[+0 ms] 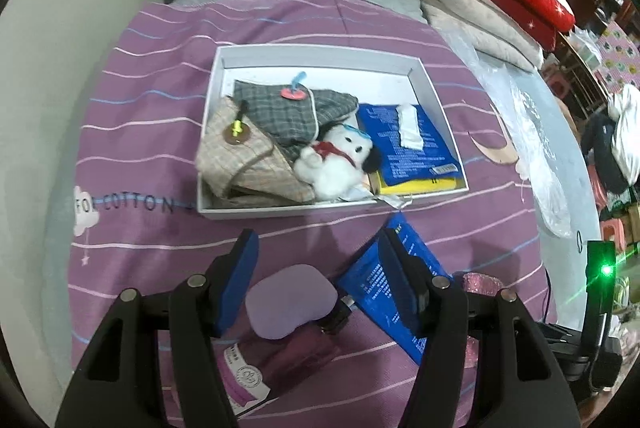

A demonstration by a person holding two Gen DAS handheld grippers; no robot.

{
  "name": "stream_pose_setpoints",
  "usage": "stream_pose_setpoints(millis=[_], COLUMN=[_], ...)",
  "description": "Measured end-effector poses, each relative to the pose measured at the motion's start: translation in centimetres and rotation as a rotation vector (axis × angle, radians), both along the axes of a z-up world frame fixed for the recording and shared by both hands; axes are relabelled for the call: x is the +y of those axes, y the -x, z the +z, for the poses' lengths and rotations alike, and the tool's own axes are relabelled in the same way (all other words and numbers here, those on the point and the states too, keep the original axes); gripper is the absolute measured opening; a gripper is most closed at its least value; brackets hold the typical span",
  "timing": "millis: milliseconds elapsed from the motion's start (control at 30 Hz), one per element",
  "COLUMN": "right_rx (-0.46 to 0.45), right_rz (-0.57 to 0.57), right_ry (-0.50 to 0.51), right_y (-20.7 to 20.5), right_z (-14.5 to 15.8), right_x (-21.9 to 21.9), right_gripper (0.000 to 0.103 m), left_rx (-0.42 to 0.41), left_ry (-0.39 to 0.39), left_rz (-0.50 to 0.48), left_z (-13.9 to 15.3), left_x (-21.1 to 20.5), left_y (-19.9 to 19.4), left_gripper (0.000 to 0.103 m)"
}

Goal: Organize soft objects
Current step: 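Grasp the blue cold pack with the left gripper while the right grasps the pink sponge, then lift and carry the blue cold pack and pink sponge toward the tray with both grippers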

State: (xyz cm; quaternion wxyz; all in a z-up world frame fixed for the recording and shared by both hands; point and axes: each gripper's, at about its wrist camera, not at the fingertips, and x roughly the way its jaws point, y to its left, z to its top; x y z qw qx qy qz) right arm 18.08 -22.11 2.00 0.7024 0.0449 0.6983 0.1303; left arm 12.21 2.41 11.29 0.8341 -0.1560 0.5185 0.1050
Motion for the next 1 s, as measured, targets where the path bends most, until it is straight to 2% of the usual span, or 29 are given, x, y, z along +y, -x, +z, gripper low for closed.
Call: stream_pose_setpoints(millis=[133,200,300,633,867,1000], right_rx=[0.011,0.015,0.005,0.006,0.004,-0.003], right_rz=[0.011,0.027,0.031,0.006,0.010,0.021], right_ry=[0.013,0.023,0.028,-0.019,-0.016,-0.006], right_y=[0.0,0.4,0.7,0.3,0.2,0.5], right_z=[-0.8,-1.4,-1.9,-2.5,-3.1,-3.4], right_x=[-0.2,-0.1,-0.2,-1.5,-1.9,-2.1], right_gripper=[0.082,0.082,0.082,0.082,0.082,0.082], left_rx=[0.023,0.017,0.018,0.039,0.082,0.116], left_ry=[0.021,0.110,0.198,0.287,0.324,0.263], left_rz=[-0.019,-0.018,-0.036,-0.094,-0.180,-0.228], left_z=[-1.2,-2.1,-3.2,-6.2,-7.6,-8.3], left_x=[-0.1,0.4,1.2,1.4,-0.4,-1.7], left_y=[-0.6,-0.9,-1.2,-2.7,-3.7,-4.1], left_gripper=[0.063,0.062,0.057,0.056,0.056,0.056])
